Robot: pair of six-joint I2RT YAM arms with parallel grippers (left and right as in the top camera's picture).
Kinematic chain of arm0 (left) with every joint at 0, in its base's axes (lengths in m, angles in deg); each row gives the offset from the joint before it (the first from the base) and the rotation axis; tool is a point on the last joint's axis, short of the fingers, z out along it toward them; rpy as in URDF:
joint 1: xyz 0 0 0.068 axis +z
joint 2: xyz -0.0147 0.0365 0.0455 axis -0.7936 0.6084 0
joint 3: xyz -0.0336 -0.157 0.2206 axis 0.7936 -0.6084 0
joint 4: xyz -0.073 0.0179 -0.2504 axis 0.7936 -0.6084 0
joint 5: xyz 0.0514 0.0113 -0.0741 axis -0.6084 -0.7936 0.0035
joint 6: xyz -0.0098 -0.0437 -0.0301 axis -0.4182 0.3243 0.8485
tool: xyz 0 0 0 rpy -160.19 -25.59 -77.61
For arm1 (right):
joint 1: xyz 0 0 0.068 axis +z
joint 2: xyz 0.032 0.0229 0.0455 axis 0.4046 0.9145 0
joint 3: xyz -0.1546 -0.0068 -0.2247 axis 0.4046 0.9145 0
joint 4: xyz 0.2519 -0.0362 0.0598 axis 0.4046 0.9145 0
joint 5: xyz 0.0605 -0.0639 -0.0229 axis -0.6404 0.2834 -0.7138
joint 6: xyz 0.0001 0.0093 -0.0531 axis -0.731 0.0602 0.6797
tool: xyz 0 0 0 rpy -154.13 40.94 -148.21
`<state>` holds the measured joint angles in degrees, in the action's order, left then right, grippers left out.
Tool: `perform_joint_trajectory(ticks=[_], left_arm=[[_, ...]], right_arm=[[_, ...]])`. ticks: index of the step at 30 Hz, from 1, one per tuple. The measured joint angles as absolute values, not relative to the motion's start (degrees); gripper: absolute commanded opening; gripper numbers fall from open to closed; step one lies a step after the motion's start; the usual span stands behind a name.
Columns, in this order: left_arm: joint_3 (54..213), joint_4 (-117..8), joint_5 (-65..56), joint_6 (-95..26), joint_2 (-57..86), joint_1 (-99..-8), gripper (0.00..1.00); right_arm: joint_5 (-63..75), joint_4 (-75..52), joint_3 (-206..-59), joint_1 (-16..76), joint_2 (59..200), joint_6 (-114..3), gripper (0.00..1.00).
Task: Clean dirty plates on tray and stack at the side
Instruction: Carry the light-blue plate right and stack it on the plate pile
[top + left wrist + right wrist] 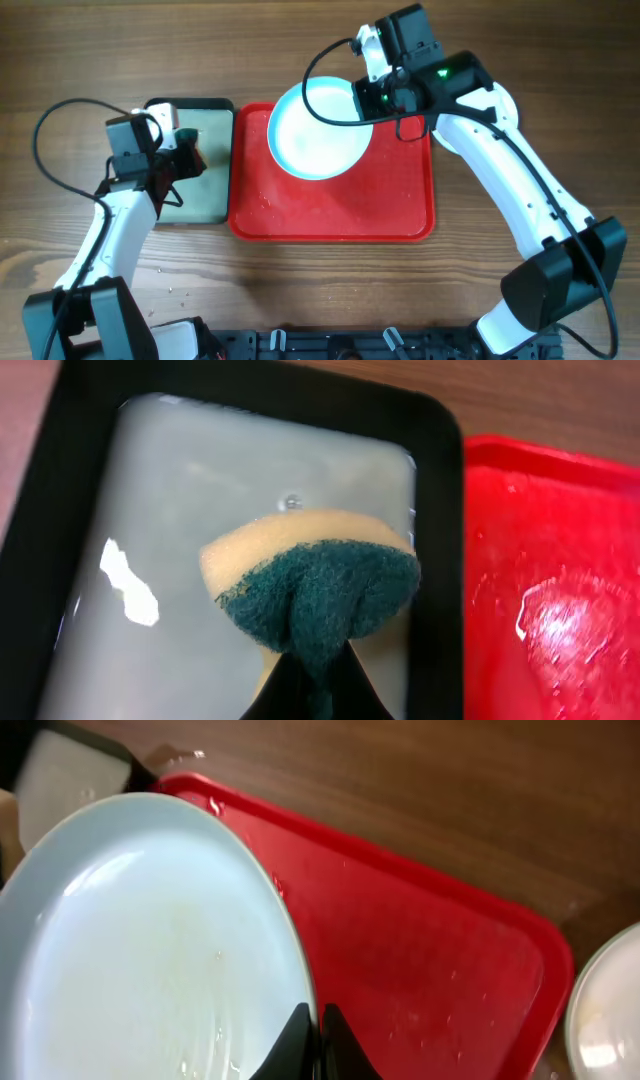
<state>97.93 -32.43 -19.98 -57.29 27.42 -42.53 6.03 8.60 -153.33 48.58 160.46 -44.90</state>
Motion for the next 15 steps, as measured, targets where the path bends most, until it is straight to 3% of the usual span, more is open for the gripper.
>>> perform_joint_trajectory(ticks=[7,15], left_arm=[[97.9,-32.2,-21.2,-64.6,28.9,-44.0,0.04],[97.9,-30.7,-21.4,-65.2,34.8,-44.0,0.20]], right_arm=[[-0.3,1.2,-139.8,48.6,160.5,-48.0,0.04],[-0.5,-0.8,-138.5,48.6,160.5,-48.8,0.04]])
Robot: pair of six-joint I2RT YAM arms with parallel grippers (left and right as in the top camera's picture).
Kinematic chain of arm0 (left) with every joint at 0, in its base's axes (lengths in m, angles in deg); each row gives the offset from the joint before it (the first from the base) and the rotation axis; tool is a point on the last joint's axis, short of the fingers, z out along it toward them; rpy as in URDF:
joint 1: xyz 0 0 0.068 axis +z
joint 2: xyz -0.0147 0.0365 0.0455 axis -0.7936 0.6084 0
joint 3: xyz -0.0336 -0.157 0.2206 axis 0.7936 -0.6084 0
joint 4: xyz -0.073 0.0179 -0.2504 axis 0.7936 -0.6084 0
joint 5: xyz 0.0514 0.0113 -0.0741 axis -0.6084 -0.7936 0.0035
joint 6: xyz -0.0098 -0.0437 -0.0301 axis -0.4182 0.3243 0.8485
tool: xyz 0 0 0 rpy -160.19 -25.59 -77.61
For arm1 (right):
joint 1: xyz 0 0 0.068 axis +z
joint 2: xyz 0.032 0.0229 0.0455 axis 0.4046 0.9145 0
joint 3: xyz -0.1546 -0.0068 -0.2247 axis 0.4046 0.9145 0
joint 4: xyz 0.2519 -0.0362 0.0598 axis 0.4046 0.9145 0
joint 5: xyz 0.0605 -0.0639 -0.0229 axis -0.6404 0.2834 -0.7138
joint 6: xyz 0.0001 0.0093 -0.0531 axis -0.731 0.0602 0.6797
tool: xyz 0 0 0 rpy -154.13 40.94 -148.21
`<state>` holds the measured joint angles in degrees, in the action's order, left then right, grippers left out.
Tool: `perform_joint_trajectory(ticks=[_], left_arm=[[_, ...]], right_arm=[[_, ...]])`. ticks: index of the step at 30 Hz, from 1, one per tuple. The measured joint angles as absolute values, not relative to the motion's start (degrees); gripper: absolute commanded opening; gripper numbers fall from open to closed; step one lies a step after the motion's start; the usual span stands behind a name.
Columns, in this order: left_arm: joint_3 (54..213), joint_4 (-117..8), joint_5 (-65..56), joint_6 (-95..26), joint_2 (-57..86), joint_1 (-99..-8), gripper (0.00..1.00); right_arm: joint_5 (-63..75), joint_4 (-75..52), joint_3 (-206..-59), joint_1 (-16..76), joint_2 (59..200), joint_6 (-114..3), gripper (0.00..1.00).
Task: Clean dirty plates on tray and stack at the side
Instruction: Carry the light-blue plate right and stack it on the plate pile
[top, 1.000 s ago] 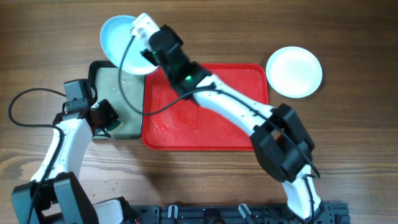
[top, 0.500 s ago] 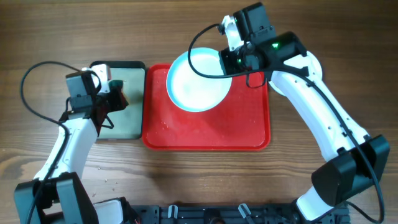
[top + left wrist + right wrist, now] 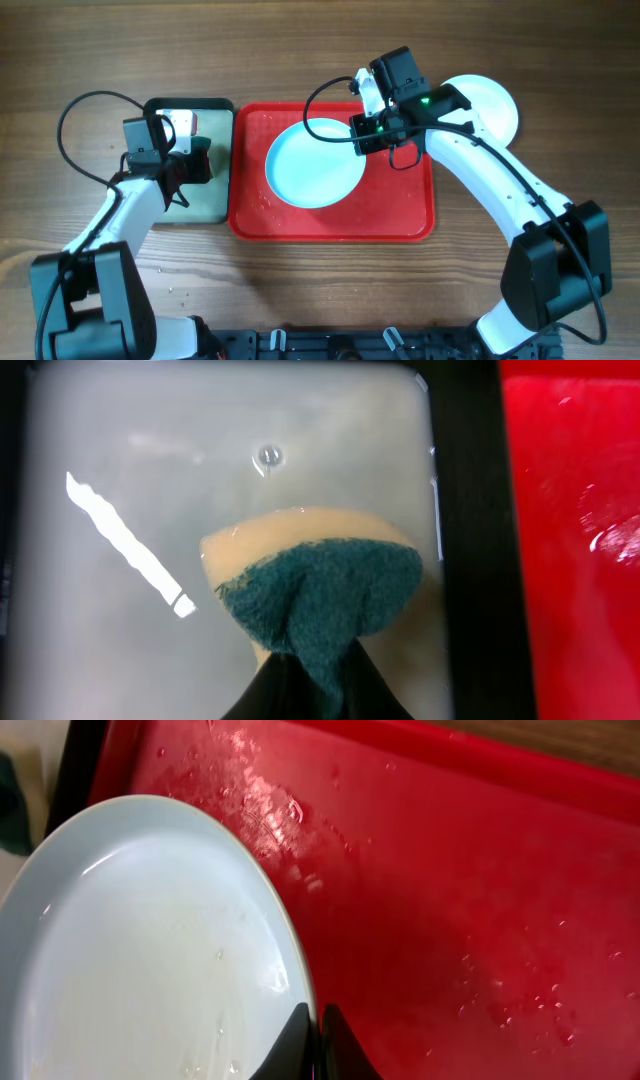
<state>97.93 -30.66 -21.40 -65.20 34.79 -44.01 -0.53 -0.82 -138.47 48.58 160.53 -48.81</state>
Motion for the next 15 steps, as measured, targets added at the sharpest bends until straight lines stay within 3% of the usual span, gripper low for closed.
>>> perform_joint_trajectory(ticks=[2,3,8,9,10,15], left_arm=[[97.9,-30.6,-21.4,-65.2,35.6,-44.0,0.44],[97.9,-30.4,-21.4,-65.5,35.6,-44.0,0.51],[97.9,-30.2,-21.4,-65.5,35.5,-44.0,0.69],[97.9,-30.3,-21.4,-65.6,35.1,-44.0,0.92],[97.9,-30.2,-21.4,-65.6,34.1,-44.0,1.00],[98.4,-28.1,-21.4,-65.5,25.8,-44.0,1.00]], right_arm=[[1.2,-3.2,-138.4,48.5,160.5,-49.2,0.04],[1.8,-4.6,-138.4,48.1,160.5,-49.4,0.04],[2.1,-3.5,-142.4,35.6,160.6,-49.7,0.04],[1.9,-3.6,-143.6,31.8,160.6,-50.1,0.04],[1.9,-3.8,-144.1,28.8,160.6,-50.4,0.04],[4.1,-3.4,-143.6,15.2,160.6,-51.4,0.04]])
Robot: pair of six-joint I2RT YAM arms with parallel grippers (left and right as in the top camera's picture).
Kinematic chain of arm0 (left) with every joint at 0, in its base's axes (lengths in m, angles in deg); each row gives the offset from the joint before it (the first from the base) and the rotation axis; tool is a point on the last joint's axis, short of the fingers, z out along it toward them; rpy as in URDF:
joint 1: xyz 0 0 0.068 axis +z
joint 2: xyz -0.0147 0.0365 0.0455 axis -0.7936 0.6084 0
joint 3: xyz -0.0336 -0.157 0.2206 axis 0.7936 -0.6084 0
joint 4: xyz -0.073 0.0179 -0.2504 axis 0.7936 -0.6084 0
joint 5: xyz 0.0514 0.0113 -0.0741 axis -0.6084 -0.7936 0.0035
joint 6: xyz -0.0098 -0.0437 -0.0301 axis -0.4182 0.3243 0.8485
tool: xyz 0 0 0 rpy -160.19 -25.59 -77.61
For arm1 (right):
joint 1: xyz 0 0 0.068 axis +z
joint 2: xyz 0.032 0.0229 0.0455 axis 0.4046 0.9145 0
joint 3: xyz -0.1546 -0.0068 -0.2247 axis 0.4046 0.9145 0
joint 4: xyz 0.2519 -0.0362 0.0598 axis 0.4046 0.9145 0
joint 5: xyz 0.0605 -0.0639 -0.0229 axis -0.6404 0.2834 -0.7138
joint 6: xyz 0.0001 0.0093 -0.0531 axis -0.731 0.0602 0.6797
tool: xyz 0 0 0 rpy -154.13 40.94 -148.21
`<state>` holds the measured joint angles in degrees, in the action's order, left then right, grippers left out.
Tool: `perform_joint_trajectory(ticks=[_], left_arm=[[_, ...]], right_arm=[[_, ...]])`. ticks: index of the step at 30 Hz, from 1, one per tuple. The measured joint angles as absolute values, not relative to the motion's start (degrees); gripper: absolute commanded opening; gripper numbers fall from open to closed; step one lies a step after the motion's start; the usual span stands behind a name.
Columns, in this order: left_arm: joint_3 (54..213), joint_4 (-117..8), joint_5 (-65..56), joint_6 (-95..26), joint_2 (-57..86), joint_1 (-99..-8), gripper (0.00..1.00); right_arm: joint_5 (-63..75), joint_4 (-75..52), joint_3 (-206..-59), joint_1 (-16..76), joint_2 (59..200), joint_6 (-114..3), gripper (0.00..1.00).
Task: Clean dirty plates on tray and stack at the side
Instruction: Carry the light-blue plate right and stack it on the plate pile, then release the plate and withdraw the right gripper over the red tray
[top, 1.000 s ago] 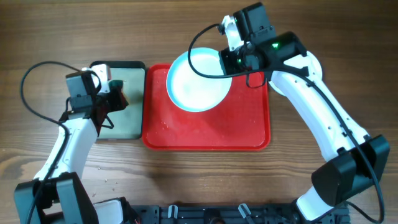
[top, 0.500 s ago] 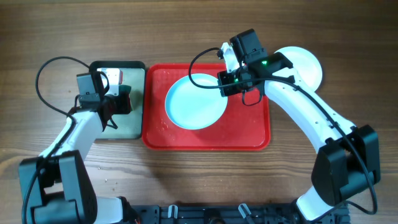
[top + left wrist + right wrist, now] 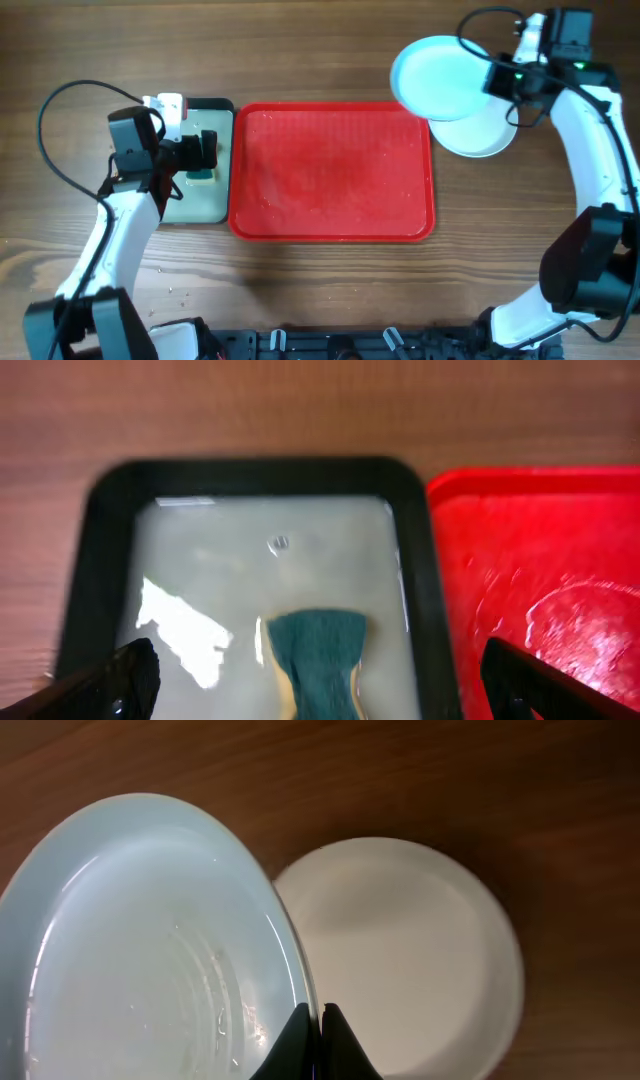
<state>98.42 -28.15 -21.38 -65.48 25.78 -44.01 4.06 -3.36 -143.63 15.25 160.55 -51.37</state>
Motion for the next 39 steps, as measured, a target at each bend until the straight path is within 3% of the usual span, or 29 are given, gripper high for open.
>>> perform_joint_trajectory(ticks=[10,21,24,29,32,39], left_arm=[[98.7,-29.0,-21.4,-65.5,25.0,-44.0,1.00],[98.7,-29.0,-21.4,-65.5,25.0,-44.0,1.00],[98.7,-29.0,-21.4,-65.5,25.0,-44.0,1.00],[98.7,-29.0,-21.4,-65.5,25.0,-44.0,1.00],[98.7,-29.0,-21.4,-65.5,25.0,-44.0,1.00],[98.7,-29.0,-21.4,-65.5,25.0,-44.0,1.00]], right_arm=[[18.3,-15.9,-131.8,9.8,160.6,-56.7,0.04],[17.4,-21.0,-125.5,9.8,162.5,-57.4,0.09],[16.3,-21.0,-125.5,9.7,164.2,-58.0,0.35],[12.6,-19.4,-125.7,9.7,164.5,-54.0,0.67],[10.4,-17.3,-126.9,9.7,164.5,-52.5,0.75],[-0.7,-16.0,-127.6,13.4,156.2,-51.4,0.82]])
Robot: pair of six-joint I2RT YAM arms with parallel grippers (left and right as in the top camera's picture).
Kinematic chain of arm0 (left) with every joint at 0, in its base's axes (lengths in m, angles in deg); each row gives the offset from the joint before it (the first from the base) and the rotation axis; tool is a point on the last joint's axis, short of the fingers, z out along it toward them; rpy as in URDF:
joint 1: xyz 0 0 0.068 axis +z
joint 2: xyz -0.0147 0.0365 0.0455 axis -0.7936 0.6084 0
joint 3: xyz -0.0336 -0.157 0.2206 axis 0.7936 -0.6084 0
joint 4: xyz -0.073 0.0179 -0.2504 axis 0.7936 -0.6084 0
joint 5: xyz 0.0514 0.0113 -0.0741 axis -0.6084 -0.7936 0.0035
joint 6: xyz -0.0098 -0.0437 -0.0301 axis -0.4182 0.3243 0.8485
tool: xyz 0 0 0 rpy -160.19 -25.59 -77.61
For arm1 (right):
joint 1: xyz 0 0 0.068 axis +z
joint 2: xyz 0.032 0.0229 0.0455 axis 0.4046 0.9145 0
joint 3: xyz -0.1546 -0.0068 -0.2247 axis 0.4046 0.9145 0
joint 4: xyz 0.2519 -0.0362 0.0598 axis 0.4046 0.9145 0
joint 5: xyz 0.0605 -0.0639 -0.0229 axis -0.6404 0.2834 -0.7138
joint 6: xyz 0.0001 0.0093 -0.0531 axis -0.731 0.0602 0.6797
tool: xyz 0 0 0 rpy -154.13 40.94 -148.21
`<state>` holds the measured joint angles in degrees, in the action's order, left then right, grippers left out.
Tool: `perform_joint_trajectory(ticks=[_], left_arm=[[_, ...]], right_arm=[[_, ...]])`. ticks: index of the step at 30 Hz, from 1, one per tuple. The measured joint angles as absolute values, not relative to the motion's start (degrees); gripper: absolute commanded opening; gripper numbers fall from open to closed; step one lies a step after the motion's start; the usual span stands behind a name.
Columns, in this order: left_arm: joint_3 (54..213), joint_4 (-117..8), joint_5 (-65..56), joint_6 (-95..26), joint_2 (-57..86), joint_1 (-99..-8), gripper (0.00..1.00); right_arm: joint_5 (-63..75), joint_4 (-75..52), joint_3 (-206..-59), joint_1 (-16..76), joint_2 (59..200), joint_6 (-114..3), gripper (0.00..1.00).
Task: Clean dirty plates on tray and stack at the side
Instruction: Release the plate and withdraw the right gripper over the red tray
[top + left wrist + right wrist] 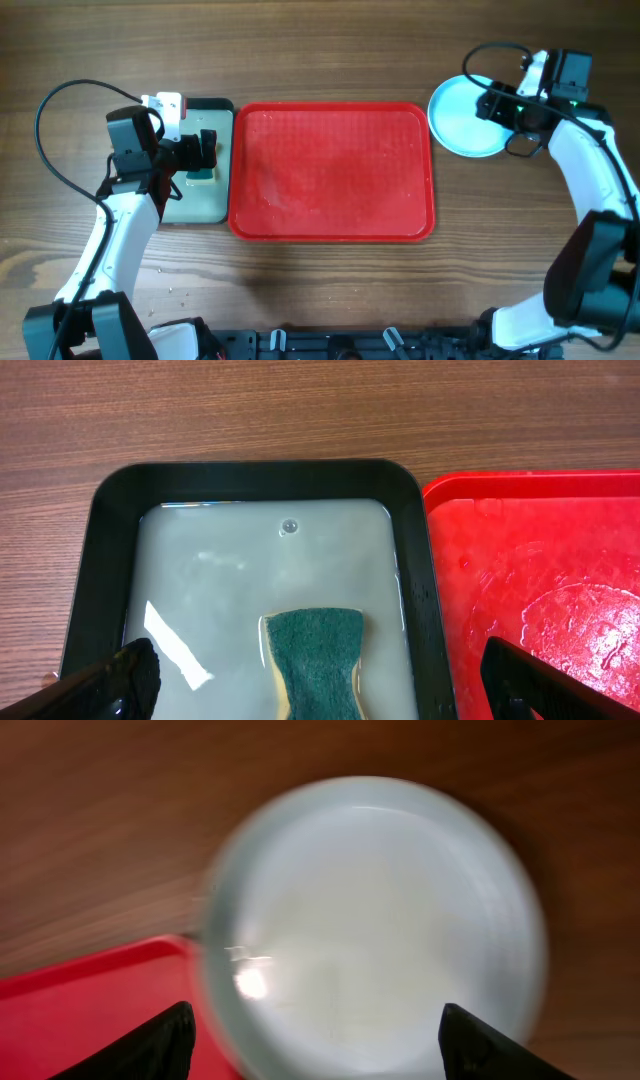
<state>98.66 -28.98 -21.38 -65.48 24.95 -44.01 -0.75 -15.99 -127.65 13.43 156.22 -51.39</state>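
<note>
A pale blue plate (466,129) lies on the table right of the red tray (331,171), covering the white plate beneath it. The right wrist view shows the blue plate (375,925) blurred under my right gripper (315,1050), whose jaws stand wide open and empty. The tray holds no plates, only wet streaks. My left gripper (320,685) is open above the black basin (255,480) of cloudy water, where the green and yellow sponge (312,655) floats between the spread fingers, untouched.
The black basin (192,165) sits against the tray's left edge. Bare wooden table surrounds the tray at the front and back. Cables loop beside both arms.
My right gripper has let go of the blue plate, which now lies flat on the white plate at the right. The left gripper has not moved.
My right gripper held the blue plate over the red tray while the left was shut on the sponge in the basin. Then the left had released the sponge, and the right held the plate over the white one. Now the plate is stacked and released.
</note>
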Motion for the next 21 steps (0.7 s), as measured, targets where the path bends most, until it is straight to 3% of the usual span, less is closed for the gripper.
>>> perform_joint_trajectory(ticks=[3,11,21], left_arm=[[98.7,-29.0,-21.4,-65.5,25.0,-44.0,1.00],[98.7,-29.0,-21.4,-65.5,25.0,-44.0,1.00],[98.7,-29.0,-21.4,-65.5,25.0,-44.0,1.00]], right_arm=[[-10.1,-15.8,-128.1,19.4,155.5,-51.1,0.99],[-14.2,-15.2,-128.1,36.6,155.5,-51.0,1.00],[-14.2,-15.2,-128.1,37.7,155.5,-51.0,1.00]])
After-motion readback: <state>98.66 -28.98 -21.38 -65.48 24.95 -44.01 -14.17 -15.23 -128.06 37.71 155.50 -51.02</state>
